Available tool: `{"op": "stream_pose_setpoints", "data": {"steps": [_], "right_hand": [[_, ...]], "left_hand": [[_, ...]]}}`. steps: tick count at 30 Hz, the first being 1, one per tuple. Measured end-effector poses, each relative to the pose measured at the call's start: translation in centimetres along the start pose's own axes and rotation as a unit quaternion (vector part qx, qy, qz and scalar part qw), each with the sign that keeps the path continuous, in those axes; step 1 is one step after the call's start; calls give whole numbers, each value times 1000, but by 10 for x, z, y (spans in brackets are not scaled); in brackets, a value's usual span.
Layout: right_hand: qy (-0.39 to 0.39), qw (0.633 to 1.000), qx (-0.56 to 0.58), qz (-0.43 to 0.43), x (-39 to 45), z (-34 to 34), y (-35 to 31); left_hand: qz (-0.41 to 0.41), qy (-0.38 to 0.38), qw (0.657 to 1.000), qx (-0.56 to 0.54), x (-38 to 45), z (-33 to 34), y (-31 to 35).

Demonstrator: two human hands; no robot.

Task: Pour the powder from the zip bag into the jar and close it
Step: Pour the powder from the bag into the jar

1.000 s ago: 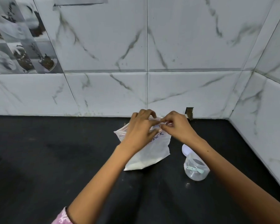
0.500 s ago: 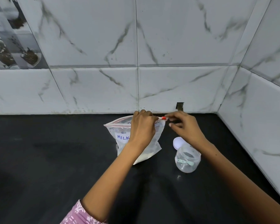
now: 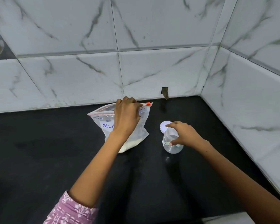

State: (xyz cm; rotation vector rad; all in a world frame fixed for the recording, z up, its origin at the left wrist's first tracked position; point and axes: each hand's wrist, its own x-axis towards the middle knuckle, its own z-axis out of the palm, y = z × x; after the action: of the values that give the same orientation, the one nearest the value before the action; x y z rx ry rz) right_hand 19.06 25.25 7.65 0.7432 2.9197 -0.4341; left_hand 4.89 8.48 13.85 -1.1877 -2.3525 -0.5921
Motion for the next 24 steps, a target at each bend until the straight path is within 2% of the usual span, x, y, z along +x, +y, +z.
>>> {"op": "stream_pose_setpoints", "data": {"steps": [4,9,15,19,24], "right_hand": [[30,999,34,-7,0,0,-13],[30,990,76,-111,-2,12,-66],[56,981,73,-173,8,36,-122],[75,976,103,-176,11,49,-133],[78,964,204,-149,8,63,-120]], "left_hand": [[6,2,1000,-10,1,1,-1],[13,-7,1000,-27,7,0,-4],[6,-2,999,-36,15,-2,-11],[6,8,999,-49,23,-7,-12],[-6,27,996,-85,36,-12,-6]]}}
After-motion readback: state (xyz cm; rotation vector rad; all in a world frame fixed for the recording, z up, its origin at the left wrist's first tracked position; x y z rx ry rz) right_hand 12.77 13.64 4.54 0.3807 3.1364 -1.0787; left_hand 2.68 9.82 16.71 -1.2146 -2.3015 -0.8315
